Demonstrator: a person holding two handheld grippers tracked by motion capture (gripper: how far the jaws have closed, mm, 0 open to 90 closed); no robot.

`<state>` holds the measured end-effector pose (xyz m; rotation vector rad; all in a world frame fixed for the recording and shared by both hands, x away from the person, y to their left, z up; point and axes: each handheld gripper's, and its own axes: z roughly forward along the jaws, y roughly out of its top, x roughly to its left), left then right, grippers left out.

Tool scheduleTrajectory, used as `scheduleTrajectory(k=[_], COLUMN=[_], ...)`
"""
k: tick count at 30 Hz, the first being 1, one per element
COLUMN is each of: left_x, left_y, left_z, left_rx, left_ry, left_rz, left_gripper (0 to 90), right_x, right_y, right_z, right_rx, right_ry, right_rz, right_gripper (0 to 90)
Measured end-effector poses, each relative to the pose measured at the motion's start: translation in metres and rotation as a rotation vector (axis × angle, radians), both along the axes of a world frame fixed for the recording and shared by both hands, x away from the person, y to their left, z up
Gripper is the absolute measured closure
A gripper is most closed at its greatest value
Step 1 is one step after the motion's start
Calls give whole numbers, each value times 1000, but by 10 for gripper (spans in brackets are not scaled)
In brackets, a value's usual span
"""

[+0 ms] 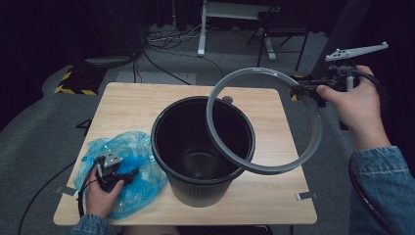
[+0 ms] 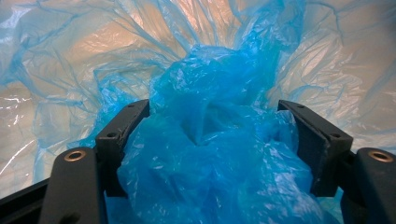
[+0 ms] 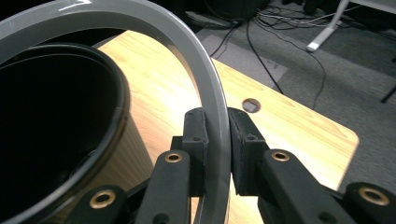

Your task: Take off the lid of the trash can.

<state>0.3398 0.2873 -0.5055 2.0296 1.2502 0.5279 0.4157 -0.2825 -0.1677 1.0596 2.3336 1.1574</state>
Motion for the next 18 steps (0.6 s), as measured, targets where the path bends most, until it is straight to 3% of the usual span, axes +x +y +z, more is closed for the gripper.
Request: scheduleTrajectory(k=[18], left_x=[0], left_y=[0], left_z=[0], left_rx=[0], left_ry=[0], left_rz=[0], left_gripper=[285], right_x=[-12], right_y=[-60], right_z=[-6], right_rx=[18], right_ry=[1], right_rz=[-120], right_gripper=[778])
